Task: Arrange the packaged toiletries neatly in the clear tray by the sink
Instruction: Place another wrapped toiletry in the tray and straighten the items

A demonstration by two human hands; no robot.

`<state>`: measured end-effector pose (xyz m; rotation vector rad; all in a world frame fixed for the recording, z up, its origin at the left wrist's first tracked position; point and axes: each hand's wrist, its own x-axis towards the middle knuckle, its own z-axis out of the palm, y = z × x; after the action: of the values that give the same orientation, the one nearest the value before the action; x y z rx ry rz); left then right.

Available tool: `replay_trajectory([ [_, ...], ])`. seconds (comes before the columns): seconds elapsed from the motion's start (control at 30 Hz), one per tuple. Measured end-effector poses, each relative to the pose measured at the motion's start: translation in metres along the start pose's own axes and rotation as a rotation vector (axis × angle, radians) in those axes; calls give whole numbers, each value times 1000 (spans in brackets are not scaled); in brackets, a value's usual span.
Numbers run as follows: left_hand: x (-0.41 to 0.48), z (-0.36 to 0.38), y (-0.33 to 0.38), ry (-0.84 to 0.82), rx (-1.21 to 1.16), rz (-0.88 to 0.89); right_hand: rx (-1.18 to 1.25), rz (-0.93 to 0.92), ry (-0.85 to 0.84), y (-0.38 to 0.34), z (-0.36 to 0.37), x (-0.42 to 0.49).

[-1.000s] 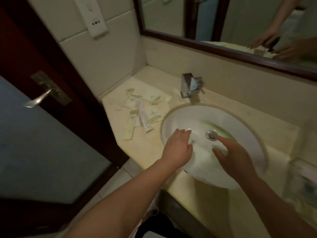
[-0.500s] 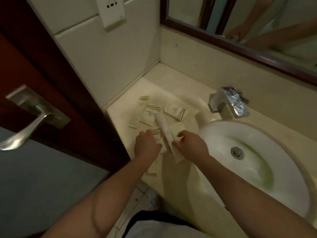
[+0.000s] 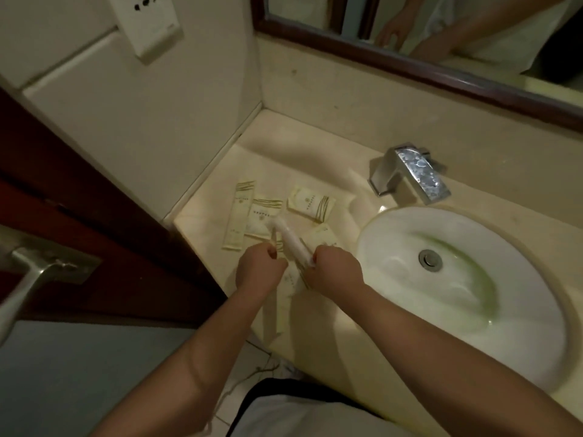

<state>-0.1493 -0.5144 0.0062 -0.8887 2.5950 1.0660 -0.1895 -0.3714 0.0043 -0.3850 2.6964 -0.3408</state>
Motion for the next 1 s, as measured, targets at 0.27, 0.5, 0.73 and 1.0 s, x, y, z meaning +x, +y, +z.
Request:
replay_trajectory([
  [0.27, -18, -20, 31, -179, -522, -37, 407, 44, 92, 26, -27, -32],
  [0.5, -86, 30, 94, -401, -734, -24, 552, 116, 409, 124, -58, -122],
  [0.73, -217, 149, 162, -625, -777, 72, 613, 375, 552, 257, -48, -274],
  [1.0, -319, 252, 215, -813, -678, 95, 731, 568, 617, 366, -25, -393],
])
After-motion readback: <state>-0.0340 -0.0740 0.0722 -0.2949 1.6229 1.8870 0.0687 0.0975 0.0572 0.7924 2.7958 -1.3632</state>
